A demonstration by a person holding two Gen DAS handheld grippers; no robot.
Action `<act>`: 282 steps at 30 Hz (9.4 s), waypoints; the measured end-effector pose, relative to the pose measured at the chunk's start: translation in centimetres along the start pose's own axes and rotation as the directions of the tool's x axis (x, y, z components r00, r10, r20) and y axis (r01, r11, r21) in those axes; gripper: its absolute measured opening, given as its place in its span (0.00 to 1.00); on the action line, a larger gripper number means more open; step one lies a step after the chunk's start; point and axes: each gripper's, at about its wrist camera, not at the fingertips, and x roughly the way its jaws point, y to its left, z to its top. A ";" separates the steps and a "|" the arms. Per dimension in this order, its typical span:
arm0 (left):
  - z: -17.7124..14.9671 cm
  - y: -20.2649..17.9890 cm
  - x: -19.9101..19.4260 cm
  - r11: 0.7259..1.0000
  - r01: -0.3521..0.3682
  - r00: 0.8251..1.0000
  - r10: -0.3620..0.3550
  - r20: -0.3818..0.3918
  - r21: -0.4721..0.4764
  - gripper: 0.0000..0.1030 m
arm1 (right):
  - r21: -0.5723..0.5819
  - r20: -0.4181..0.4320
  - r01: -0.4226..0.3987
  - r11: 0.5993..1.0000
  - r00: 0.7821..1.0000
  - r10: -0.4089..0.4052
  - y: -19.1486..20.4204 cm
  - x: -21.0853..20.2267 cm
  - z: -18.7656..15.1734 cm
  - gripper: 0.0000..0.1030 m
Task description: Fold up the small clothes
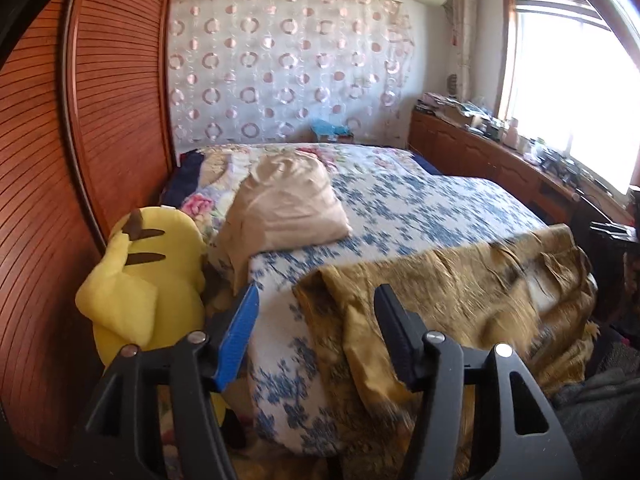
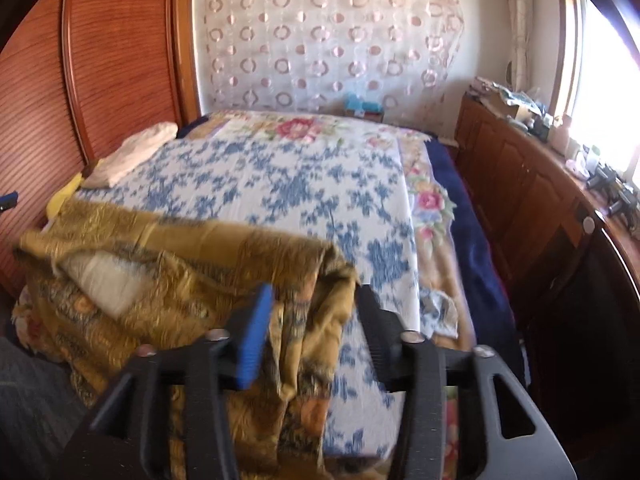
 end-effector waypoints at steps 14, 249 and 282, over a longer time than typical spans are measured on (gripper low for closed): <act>1.3 -0.3 8.2 1.000 -0.007 0.992 0.006 -0.122 -0.009 0.57 | 0.044 -0.097 -0.034 0.998 0.995 0.038 -1.2 9.2 0.6 0.59; -4.5 -2.8 8.3 0.996 -0.010 0.981 -0.008 -0.194 -0.093 0.49 | 0.211 -0.073 0.006 0.977 0.997 0.009 -3.2 7.2 -3.0 0.44; -4.8 -3.0 9.0 0.995 -0.027 0.977 0.006 -0.212 -0.093 0.50 | 0.201 -0.044 0.090 0.975 0.996 -0.083 -3.3 4.4 -4.0 0.04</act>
